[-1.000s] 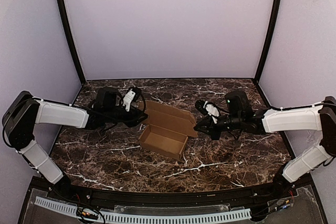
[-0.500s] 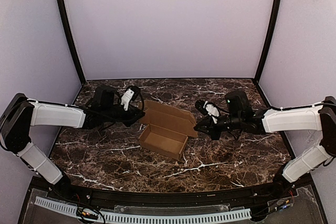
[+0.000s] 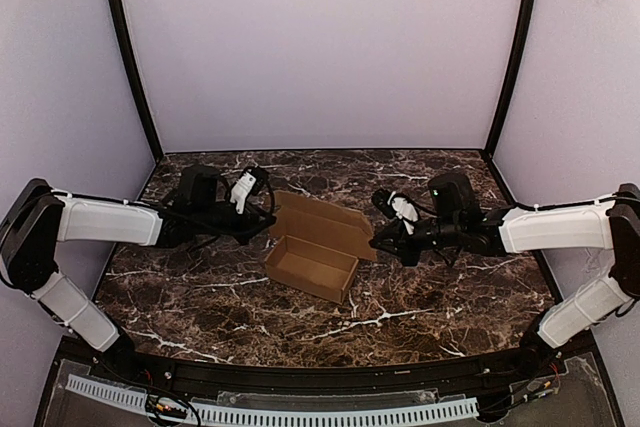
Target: Fold the paper box
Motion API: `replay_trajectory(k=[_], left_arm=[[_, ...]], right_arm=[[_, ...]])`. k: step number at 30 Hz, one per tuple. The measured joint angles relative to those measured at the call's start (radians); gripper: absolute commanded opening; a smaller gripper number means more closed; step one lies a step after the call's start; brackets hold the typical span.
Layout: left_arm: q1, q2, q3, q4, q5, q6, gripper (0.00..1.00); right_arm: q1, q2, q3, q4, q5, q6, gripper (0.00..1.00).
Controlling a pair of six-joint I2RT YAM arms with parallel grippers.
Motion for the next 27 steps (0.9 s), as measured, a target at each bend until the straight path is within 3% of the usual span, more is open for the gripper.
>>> replay_trajectory(k=[15,27], left_arm=[[-0.023,-0.111,-0.108,0.023,-0.095,-0.136,0.0],[-0.198,-0.132,-0.114,0.009,-0.343,-0.237,0.0]], right_arm=[[0.14,0.002,0.004,0.065,0.206,0.202,0.0],[0.257,0.066,0.041,0.103,0.51,0.38,0.0]])
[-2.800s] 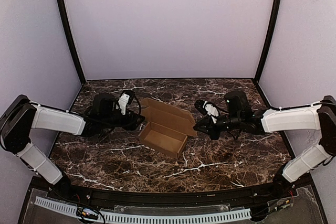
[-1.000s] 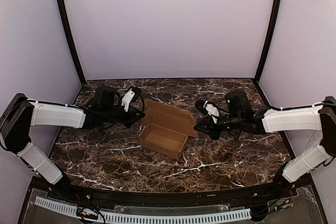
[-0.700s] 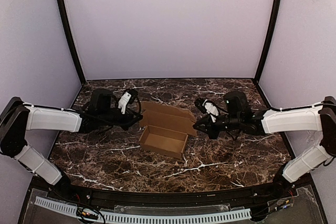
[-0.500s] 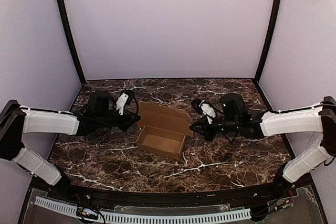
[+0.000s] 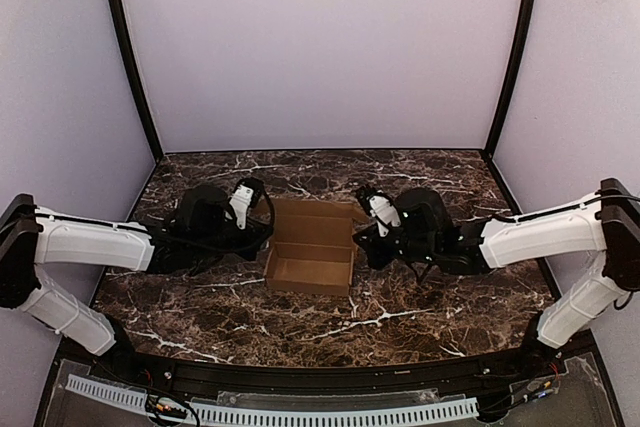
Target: Fold the paper box
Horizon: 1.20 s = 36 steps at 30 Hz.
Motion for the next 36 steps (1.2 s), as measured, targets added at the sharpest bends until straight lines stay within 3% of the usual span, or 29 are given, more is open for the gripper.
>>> replay_trajectory(k=[14,36], left_arm=[[-0.053,-0.012,-0.003,-0.018,-0.074,-0.097,0.0],[-0.093,0.037,-0.002,-0.025,-0.076,-0.195,0.0]], right_arm=[[0.082,0.104,0.089,-0.011,0.264,0.091,0.0],[0.124,0.107,0.032,0.002,0.352,0.14,0.0]])
